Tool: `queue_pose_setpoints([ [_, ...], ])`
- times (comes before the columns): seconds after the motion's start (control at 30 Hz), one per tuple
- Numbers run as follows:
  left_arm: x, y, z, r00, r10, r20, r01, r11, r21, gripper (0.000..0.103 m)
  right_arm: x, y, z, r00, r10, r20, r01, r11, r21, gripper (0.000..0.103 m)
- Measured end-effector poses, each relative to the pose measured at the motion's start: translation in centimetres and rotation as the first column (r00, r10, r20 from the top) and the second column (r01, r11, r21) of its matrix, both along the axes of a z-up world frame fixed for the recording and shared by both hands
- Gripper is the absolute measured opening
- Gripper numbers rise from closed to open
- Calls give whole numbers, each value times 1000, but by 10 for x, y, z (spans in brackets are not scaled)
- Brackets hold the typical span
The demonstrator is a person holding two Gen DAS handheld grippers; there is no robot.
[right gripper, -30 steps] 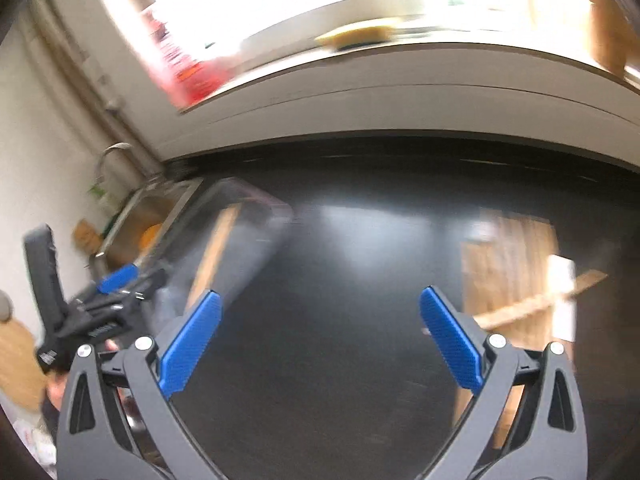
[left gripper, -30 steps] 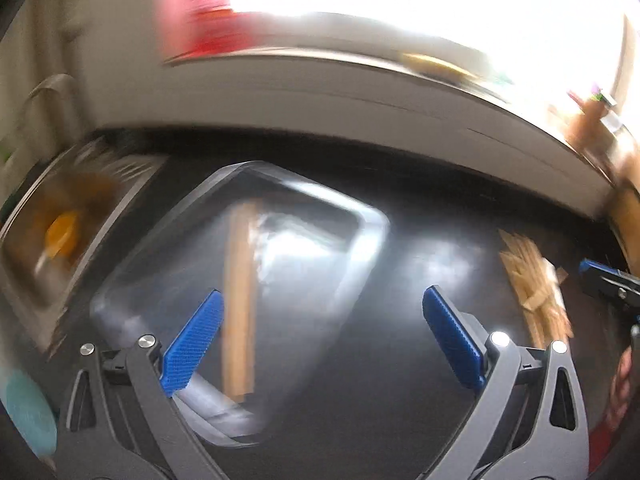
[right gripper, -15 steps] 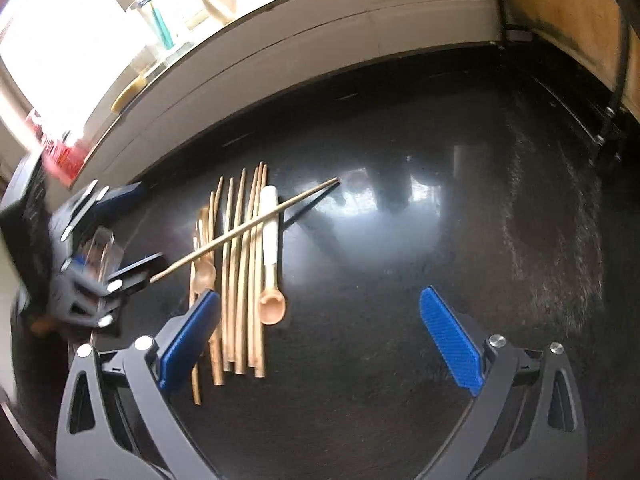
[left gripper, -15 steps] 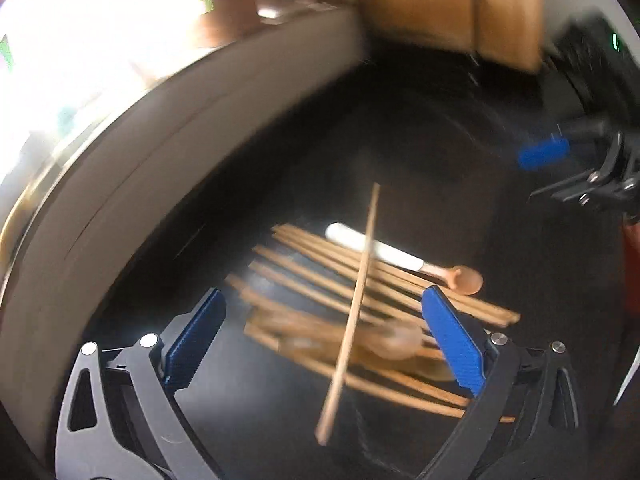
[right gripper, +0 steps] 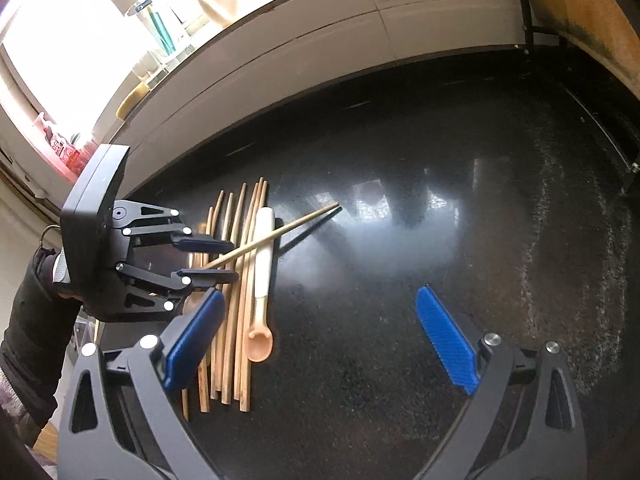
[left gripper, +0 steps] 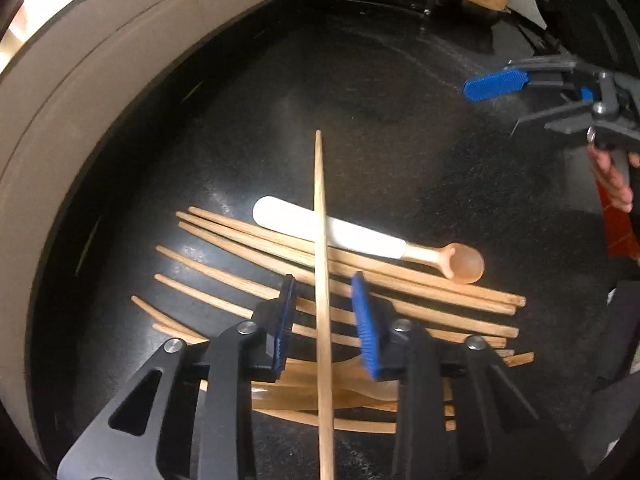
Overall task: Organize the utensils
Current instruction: 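Grasp a chopstick with the left tool while the right tool grasps the white-handled wooden spoon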
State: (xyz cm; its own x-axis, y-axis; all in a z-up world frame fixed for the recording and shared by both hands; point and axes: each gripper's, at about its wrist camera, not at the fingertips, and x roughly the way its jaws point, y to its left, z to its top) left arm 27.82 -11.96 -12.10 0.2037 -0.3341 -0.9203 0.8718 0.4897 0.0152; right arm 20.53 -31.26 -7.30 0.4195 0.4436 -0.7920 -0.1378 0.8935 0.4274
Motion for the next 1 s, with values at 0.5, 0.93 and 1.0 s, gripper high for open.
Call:
queue_pose_setpoints([
  [0.5,-9,38,47,936,352,22,-347,931,-115,6,29,73,-26,984,178,-27,-179,952,-248,61],
  [0.93,-79,122,58,656,753,-51,-741,630,-235,6,37,101,-37,974,227,-4,-209,893,-399,49],
  [1.0,-93,133,56,639,766,-64,-756,611,-234,6,39,103,-37,975,223,-1,-206,897,-391,33],
])
